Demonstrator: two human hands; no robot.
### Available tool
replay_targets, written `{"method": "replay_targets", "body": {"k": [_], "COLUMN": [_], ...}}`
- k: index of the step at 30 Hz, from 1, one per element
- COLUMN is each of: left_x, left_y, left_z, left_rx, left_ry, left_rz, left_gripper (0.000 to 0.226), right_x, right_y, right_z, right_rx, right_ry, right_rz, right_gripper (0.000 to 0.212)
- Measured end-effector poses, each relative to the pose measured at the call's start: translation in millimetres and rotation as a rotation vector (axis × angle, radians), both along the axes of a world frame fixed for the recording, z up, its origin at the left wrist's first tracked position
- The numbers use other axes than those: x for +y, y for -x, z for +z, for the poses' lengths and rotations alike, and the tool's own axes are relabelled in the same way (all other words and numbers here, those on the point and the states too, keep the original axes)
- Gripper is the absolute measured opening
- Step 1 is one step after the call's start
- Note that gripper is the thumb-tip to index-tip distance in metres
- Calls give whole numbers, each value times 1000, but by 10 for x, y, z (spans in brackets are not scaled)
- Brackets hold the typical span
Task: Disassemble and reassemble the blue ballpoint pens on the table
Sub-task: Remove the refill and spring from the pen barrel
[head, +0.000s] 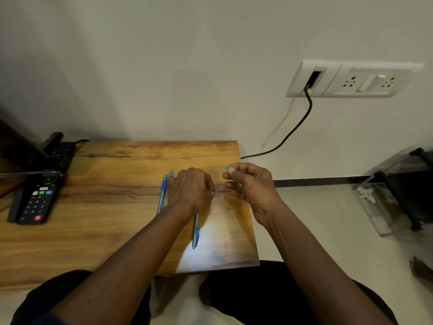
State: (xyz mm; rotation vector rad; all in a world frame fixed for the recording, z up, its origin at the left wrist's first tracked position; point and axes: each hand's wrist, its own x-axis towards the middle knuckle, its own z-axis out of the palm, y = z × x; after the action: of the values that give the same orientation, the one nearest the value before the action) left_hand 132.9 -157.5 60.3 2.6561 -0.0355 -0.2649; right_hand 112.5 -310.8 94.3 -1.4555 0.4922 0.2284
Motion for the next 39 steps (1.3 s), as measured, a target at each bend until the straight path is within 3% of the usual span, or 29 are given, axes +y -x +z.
{"method": "replay_targets", "body": {"k": [7, 15, 23, 26, 31, 34, 39], "left_x": [35, 276, 437, 492, 494, 507, 565], "left_y": [-6, 31, 188, 187, 185, 180, 190], "left_z": [25, 362, 373, 389, 477, 542, 618], "left_rx": [-5, 194, 145, 168, 246, 327, 425], "left_ry": [141, 885, 1094, 1187, 1377, 1504, 1675], "left_rz": [70, 182, 212, 297, 423, 492, 583], "left_gripper": [13, 20, 15, 14, 12, 11, 12], "right_x": [8, 10, 234, 329, 529, 675, 874], "right_y": [-5, 55, 64, 52, -5, -30, -56], "right_z": [23, 94, 277, 285, 321, 322, 331], "right_rx": [22, -25, -125, -100, -60, -58, -46], "right_ry": [-78, -1, 144, 63, -239, -344, -393], "right_rz": [-7, 94, 221, 141, -95, -194, -290], "right_gripper": [12, 17, 13, 27, 20, 28, 34]}}
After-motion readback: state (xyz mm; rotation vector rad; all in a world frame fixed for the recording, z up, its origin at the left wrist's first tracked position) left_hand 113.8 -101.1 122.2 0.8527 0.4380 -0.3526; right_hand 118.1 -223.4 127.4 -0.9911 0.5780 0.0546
